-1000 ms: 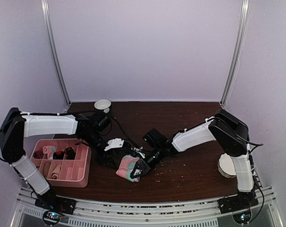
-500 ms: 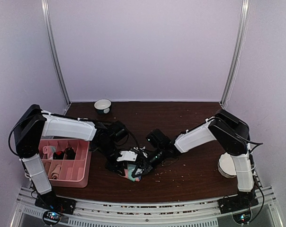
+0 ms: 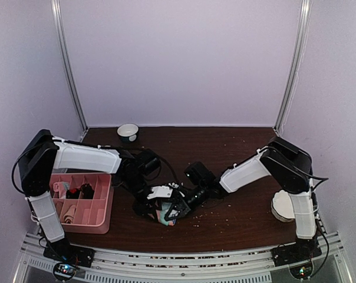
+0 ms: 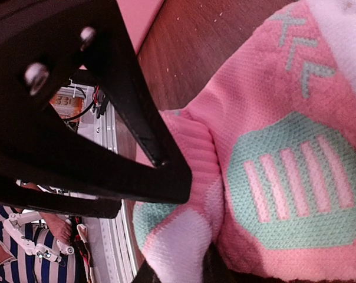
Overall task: Roll the socks
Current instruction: Roll the sock.
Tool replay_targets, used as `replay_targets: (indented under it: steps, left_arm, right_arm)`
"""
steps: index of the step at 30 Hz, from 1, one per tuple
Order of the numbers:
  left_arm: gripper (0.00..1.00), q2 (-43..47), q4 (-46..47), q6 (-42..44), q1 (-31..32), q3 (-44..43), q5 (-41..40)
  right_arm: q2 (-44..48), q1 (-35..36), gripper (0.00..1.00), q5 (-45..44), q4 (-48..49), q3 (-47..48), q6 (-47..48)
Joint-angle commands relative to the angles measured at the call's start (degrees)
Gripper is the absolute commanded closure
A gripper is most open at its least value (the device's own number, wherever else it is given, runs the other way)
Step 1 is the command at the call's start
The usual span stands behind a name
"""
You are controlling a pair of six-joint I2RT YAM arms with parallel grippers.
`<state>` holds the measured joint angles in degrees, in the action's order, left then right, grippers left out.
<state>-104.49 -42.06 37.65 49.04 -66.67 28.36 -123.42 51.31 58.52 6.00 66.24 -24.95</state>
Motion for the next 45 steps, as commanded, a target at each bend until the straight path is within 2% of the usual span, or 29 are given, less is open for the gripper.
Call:
replay_targets:
  steps: [1,5,10,12,16,17,18,19,28,32,34,37,38,39,40,41,42,43,45]
  left_arm:
    - [0.55,-2.96,0.12,-3.17,-0.38,-1.26,3.88]
    - [0.72,-5.08,1.81,-6.29,-1.56,-2.08,0.66]
    - [0.85,-7.68,1.09,-8.98,-2.98,-4.68,-2.01]
    - [0.88,-9.20,-0.28,-9.63,-3.36,-6.12,-2.37]
    - [0.93,-12.95,-3.72,-9.66,-3.68,-9.45,-1.93]
    - [0.94,-13.68,-4.41,-9.53,-3.73,-10.04,-1.83]
    - [0.94,-14.56,-5.02,-9.45,-3.77,-10.66,-1.77]
    - [0.94,-15.39,-5.84,-9.37,-3.77,-11.36,-1.73]
    - [0.97,-20.22,-10.69,-8.55,-4.97,-16.02,1.04]
    - [1.00,-20.29,-10.97,-8.43,-5.42,-16.05,2.41]
    - [1.00,-19.94,-11.20,-7.93,-5.64,-15.71,3.38]
    - [1.00,-19.40,-11.62,-7.28,-6.44,-15.28,6.47]
    - [1.00,-19.40,-11.74,-7.28,-6.80,-15.35,7.07]
    - [1.00,-19.54,-12.09,-7.01,-7.24,-15.59,7.82]
    - [1.00,-19.73,-12.61,-6.64,-7.57,-15.92,8.64]
    - [1.00,-19.89,-12.98,-6.55,-8.08,-16.16,9.28]
    - [1.00,-20.07,-13.27,-6.53,-8.46,-16.31,9.65]
    - [1.00,-20.20,-13.54,-6.48,-8.76,-16.44,10.28]
    - [1.00,-20.22,-14.02,-6.22,-9.33,-16.31,11.55]
  right_arm:
    - [-5.02,-1.31,1.00,-18.78,-6.87,-5.79,-4.42]
    - [-4.56,-0.80,1.00,-19.01,-3.91,-6.43,-6.49]
    - [-2.95,-0.24,0.98,-20.25,0.37,-8.60,-8.62]
    - [-1.95,-0.24,0.84,-21.24,2.25,-10.29,-9.43]
    - [1.03,-0.27,0.74,-24.43,5.10,-13.67,-9.49]
    - [2.14,-0.23,0.66,-25.20,6.18,-14.66,-9.31]
    - [3.29,-0.24,0.19,-26.65,7.18,-16.07,-9.06]
    - [4.61,-0.20,0.02,-27.78,7.81,-17.11,-8.77]
    - [16.89,-0.36,0.00,-40.77,8.30,-26.10,-4.35]
    - [24.08,-0.41,0.00,-48.40,13.50,-33.35,-3.37]
    - [29.75,-0.38,0.00,-52.30,21.15,-39.58,-3.76]
    - [37.69,-1.16,0.00,-54.46,45.00,-51.78,-7.13]
    - [38.15,-1.96,0.00,-55.93,48.77,-53.55,-8.80]
    - [38.20,-3.30,0.00,-52.75,47.98,-51.73,-7.27]
    - [38.38,-3.86,0.00,-47.86,44.22,-48.43,0.46]
    - [39.07,-2.94,0.00,-46.87,34.97,-44.38,8.43]
    - [40.00,-0.08,0.00,-51.73,25.30,-41.01,16.06]
    - [40.47,3.08,0.00,-57.33,20.28,-39.46,22.37]
    - [41.06,7.21,0.00,-62.73,16.69,-38.54,31.83]
